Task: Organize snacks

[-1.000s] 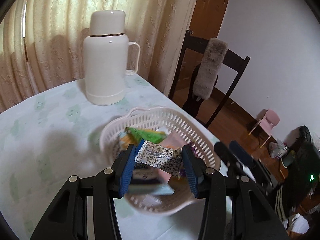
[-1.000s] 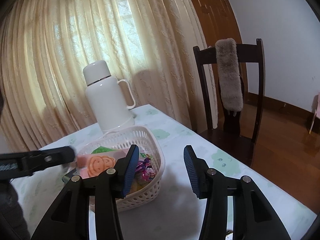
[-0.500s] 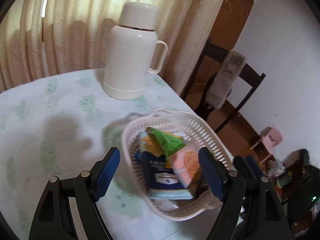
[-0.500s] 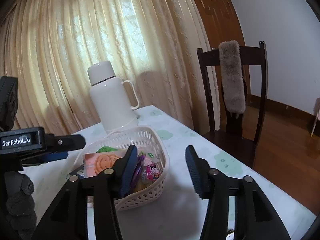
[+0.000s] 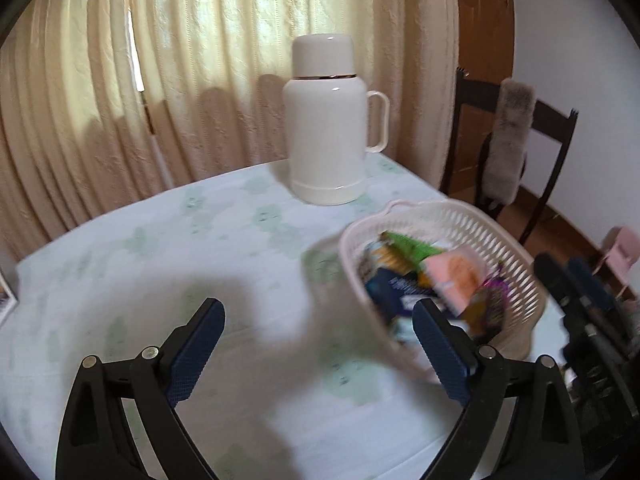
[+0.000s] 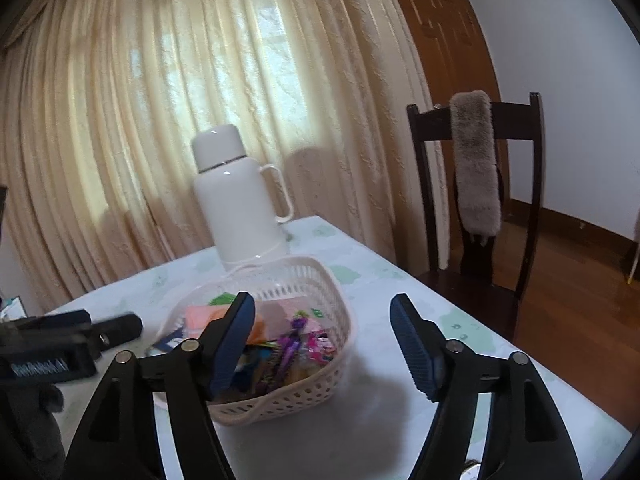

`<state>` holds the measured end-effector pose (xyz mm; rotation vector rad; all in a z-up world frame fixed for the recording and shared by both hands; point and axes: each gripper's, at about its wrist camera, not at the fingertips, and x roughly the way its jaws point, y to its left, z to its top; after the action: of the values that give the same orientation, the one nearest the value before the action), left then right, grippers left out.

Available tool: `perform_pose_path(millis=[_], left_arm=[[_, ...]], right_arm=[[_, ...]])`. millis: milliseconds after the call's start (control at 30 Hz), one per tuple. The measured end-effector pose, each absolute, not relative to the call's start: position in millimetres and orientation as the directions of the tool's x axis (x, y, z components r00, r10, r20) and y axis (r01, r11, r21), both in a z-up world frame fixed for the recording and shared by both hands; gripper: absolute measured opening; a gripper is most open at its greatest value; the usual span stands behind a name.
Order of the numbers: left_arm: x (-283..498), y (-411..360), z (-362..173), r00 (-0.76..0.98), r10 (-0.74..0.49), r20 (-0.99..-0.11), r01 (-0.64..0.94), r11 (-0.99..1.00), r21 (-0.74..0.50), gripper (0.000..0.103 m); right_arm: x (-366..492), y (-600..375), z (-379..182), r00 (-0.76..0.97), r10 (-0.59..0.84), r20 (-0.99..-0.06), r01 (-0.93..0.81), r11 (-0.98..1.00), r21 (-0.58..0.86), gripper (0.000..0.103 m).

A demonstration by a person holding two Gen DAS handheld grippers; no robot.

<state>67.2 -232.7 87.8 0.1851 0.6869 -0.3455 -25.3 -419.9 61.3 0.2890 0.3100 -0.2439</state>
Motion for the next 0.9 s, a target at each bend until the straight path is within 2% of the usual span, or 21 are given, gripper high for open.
perform_pose_path(millis=[67,300,500,900], left_arm=[[66.7,-227.0,83.9,0.733,-0.201,-0.65,0.332,0.94,0.083,0.095],[64.3,-214.9,80.4,0.74,-0.168,-0.651,0.303,0.948,0.101,0.095],[68.1,-204.1,87.8,0.764,-0.125,-0.633,0.256,0.959,0.121,0.095],[64.7,-209.2,87.9,0.795,-0.097,-0.599,0.263,0.945,0.196,0.096]], right_arm=[[-25.7,-415.8,61.8,0.93,-0.176,-0.322,0.258,0.938,0.233,0.081],[-20.3,-402.3,59.3,0.935,-0.107,-0.338,0.185,0.96,0.208,0.083],[-19.0,-395.9,56.4,0.937,-0.033,-0.348,0.114,0.97,0.215,0.089],[-15.3,-384.2,50.0,0.92,-0.008,-0.391,0.084,0.981,0.178,0.091]])
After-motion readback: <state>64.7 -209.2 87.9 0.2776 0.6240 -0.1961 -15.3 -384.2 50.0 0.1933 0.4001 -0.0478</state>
